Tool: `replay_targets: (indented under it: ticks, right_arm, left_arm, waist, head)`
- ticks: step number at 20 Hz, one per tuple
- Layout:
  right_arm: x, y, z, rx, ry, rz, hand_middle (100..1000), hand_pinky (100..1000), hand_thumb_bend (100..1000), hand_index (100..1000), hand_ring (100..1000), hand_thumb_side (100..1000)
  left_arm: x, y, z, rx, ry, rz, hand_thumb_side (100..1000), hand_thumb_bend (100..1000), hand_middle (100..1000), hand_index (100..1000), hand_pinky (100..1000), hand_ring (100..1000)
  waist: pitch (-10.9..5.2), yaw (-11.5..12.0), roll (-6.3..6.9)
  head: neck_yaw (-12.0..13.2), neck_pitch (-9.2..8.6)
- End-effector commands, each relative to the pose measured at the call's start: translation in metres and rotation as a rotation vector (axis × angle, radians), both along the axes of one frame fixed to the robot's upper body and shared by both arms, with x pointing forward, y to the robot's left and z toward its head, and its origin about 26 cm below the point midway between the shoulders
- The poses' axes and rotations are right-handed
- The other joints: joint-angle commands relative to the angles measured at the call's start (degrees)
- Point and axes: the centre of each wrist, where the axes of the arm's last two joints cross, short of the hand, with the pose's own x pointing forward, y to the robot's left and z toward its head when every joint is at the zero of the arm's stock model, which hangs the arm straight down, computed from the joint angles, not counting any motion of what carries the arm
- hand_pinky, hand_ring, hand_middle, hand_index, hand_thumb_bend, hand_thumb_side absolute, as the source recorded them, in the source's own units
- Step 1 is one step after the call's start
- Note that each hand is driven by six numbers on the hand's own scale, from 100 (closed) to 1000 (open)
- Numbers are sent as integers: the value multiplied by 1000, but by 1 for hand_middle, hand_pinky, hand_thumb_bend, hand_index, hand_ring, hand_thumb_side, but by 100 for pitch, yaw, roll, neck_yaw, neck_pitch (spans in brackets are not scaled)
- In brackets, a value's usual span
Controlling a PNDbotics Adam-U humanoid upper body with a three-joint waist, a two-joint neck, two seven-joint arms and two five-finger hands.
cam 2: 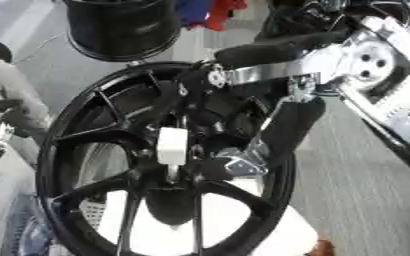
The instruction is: Pull the pin out of the wheel hub.
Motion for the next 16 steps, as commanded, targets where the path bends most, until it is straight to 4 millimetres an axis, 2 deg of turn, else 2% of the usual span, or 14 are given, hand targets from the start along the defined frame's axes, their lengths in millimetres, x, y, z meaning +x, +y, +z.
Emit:
replay_targets:
  ticks: [1,7,16]
  right_arm:
    - [-3,7,8,-15,-46,9,872,770,289,939,862,324]
    - [5,20,6,-29,-88,6,870,773,277,941,863,330]
    - [24,31,-8,-75,-133,-17,875,783,268,945,871,339]
  left_arm:
    - [1,2,7,18,-18,-6,604,236,647,777,558,580]
    - [1,2,6,17,-16,-9,605,236,647,777,558,580]
    - [1,1,5,18,-13,-11,606,235,646,777,558,580]
  waist:
    - [-84,5,21]
    - [-80,18,16]
    - [-67,49,1]
  head:
    - [-20,-19]
    - [-41,-15]
    - [-57,-23]
